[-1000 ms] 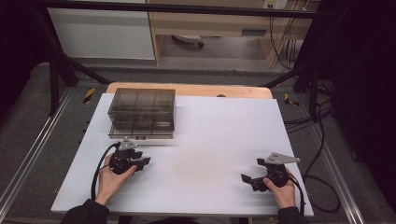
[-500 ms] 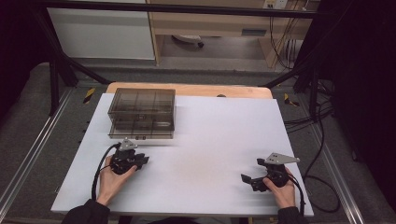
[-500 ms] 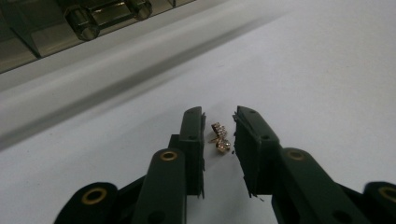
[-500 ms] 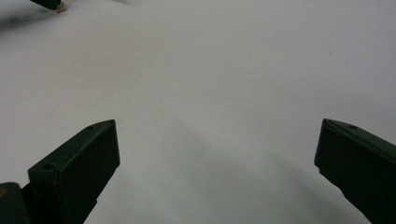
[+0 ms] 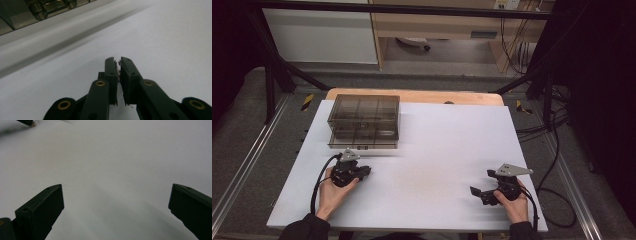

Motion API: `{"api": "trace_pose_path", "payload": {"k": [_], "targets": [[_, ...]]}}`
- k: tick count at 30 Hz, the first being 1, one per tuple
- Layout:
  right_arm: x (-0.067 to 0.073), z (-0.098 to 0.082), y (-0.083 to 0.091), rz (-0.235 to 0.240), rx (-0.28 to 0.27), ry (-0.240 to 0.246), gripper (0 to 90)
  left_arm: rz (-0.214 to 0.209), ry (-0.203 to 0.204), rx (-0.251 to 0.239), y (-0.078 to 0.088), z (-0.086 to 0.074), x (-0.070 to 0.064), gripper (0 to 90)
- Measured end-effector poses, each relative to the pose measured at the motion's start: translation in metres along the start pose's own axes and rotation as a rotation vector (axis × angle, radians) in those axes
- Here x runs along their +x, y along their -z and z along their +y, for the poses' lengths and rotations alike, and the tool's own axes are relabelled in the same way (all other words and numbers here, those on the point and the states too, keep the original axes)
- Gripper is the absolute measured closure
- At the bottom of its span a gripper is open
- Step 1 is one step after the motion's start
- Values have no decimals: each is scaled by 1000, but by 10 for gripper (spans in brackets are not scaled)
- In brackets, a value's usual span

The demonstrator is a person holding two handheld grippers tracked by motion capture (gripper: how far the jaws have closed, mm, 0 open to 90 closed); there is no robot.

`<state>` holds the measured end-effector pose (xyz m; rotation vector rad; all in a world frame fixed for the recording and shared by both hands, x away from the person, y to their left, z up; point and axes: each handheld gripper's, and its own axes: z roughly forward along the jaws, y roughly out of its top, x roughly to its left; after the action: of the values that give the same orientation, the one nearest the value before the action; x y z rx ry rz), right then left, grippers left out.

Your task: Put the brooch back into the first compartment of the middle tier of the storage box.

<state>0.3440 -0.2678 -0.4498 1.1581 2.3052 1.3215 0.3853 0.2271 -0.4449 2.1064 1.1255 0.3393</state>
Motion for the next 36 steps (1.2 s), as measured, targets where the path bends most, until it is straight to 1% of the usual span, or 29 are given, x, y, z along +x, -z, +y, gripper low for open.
{"api": "trace_pose_path", "payload": {"k": [9,16,18,20,24,36], "targets": [[0,0,0,-2,2,2,6,-14,-9,-7,1,1,-1,866],[0,0,0,-1,2,2,6,-16,-19,-9,1,1,-3,877],[0,0,0,-3,5,2,6,-10,-25,-10,2,1,-3,879],[0,0,0,-3,4,2,6,-16,-29,-9,2,1,-4,880],[0,0,0,-3,2,4,6,-16,-49,-8,2,2,-6,881],[0,0,0,-4,4,6,6,-25,-47,-28,9,3,-6,882]]}}
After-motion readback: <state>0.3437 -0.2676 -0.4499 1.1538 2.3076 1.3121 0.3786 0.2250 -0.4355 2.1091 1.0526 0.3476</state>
